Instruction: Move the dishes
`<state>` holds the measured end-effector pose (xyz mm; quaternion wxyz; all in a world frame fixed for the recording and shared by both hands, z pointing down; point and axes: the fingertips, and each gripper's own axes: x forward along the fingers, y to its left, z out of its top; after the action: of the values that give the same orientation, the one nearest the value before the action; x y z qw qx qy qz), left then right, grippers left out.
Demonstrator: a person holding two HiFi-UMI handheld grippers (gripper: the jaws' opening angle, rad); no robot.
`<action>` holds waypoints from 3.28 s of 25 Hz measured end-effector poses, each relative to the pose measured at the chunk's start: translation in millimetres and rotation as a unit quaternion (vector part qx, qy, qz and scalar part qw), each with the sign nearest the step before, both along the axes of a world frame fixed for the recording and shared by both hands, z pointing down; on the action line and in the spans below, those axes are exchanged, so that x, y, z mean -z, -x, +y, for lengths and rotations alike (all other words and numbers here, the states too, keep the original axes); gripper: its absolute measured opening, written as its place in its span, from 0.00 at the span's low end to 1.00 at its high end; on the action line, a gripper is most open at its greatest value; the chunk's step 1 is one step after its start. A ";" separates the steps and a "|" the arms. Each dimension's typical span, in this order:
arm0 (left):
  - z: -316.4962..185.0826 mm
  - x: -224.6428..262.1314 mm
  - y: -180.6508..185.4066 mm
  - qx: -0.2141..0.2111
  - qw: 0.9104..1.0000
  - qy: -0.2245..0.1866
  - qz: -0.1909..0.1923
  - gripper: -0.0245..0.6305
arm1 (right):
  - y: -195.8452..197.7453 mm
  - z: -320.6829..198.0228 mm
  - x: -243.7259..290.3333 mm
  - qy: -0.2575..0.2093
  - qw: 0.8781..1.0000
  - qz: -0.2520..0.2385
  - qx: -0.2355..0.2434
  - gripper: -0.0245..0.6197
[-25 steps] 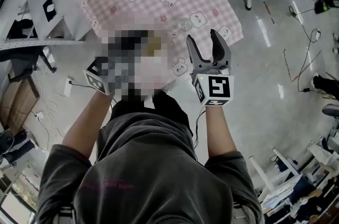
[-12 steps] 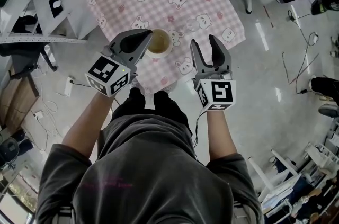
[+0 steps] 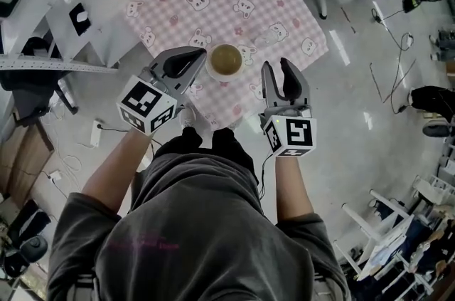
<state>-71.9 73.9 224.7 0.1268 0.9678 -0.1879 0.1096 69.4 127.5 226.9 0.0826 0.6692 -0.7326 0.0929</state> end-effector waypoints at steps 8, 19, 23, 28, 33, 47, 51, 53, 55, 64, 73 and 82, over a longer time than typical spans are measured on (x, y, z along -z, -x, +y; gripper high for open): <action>2.8 16.0 32.4 -0.039 0.999 -0.017 0.021 0.04 | 43.9 15.0 15.2 -0.007 0.999 0.017 -0.034 0.16; 11.5 32.7 49.5 -0.060 0.997 -0.025 0.032 0.04 | 72.9 31.0 25.1 -0.009 0.999 0.014 -0.040 0.10; 19.5 35.4 48.2 -0.058 0.998 -0.024 0.031 0.04 | 72.2 39.0 26.9 -0.008 0.999 0.010 -0.036 0.10; 24.0 39.8 38.9 -0.049 0.998 -0.027 0.029 0.04 | 63.5 44.7 27.9 -0.009 1.000 0.010 -0.026 0.09; 31.5 39.6 27.4 -0.032 0.999 -0.025 0.027 0.04 | 53.2 54.4 20.9 -0.002 1.000 0.003 -0.010 0.08; 43.6 40.6 -12.8 -0.007 1.000 -0.026 0.015 0.04 | 14.5 56.1 19.8 0.001 1.000 -0.021 0.023 0.07; 45.7 37.9 -18.7 -0.001 1.000 -0.023 0.013 0.04 | 8.9 55.5 19.3 0.002 0.999 -0.024 0.031 0.07; 45.4 37.8 -20.4 0.001 1.000 -0.022 0.014 0.04 | 6.8 54.3 20.5 0.002 0.999 -0.023 0.034 0.06; 44.8 38.0 -21.7 0.002 1.000 -0.022 0.015 0.04 | 5.2 53.2 21.6 0.002 0.999 -0.022 0.036 0.06; 44.5 37.5 -25.4 0.000 1.000 -0.020 0.017 0.04 | 3.7 51.9 20.3 0.008 0.999 -0.023 0.037 0.05; 46.6 35.4 -26.9 -0.005 1.000 -0.020 0.016 0.04 | 6.9 52.5 13.3 0.017 0.999 -0.021 0.042 0.05; 48.2 35.5 -27.2 -0.008 1.000 -0.021 0.014 0.04 | 8.4 53.7 12.7 0.020 0.999 -0.021 0.046 0.05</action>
<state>-44.7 122.1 189.3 0.1085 0.9730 -0.1811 0.0935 60.9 181.2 214.1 0.0850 0.6312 -0.7619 0.1178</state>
